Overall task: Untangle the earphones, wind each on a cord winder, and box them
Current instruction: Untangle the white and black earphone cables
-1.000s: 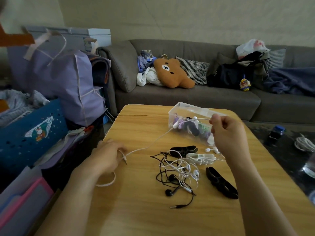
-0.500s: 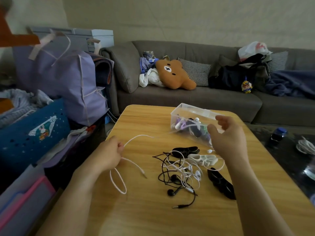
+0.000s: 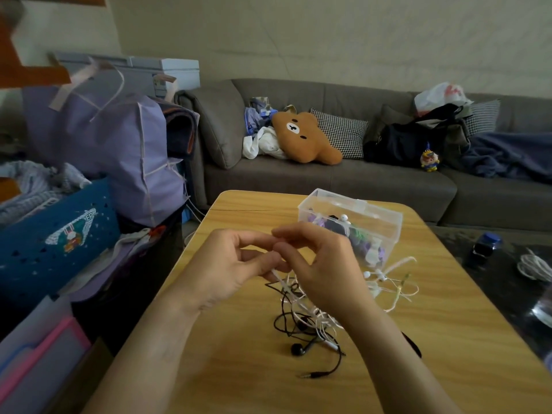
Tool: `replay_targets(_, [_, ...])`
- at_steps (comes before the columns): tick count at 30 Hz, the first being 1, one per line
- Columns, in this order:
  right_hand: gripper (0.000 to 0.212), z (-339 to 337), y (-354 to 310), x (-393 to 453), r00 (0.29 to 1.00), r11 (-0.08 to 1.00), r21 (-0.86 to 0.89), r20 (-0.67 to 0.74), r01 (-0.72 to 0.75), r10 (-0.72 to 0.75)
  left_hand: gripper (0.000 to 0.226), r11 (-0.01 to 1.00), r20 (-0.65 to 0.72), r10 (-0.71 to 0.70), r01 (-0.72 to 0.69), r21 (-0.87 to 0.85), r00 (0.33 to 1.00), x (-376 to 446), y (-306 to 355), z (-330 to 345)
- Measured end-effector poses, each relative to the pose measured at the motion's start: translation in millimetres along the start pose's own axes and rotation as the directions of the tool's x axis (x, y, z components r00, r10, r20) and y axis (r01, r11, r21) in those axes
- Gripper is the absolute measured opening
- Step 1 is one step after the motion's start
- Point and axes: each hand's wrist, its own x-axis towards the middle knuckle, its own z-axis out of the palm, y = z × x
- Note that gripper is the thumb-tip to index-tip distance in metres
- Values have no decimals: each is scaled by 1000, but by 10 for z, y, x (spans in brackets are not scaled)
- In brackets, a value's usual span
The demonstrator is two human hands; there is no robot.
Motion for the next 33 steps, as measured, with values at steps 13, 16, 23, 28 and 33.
replay_targets(13, [10, -405, 38, 89, 802, 922, 386, -554, 11, 222, 23, 994, -98, -106, 109, 27, 990, 50, -142, -43])
replay_targets(16, [15, -601, 178, 92, 612, 892, 448, -722, 58, 323, 26, 944, -100, -133, 157, 290, 986, 28, -184, -124])
replay_targets(23, [36, -882, 520, 39, 511, 897, 272, -746, -349, 426, 12, 758, -200, 62, 84, 647, 978, 38, -187, -179])
replay_targets(28, [31, -502, 176, -12, 861, 982, -116, -503, -150, 72, 15, 782, -205, 113, 40, 622, 972, 78, -155, -56])
replay_targets(33, [32, -136, -96, -59, 955, 970, 117, 233, -214, 182, 19, 934, -174, 189, -122, 337, 967, 80, -21, 85])
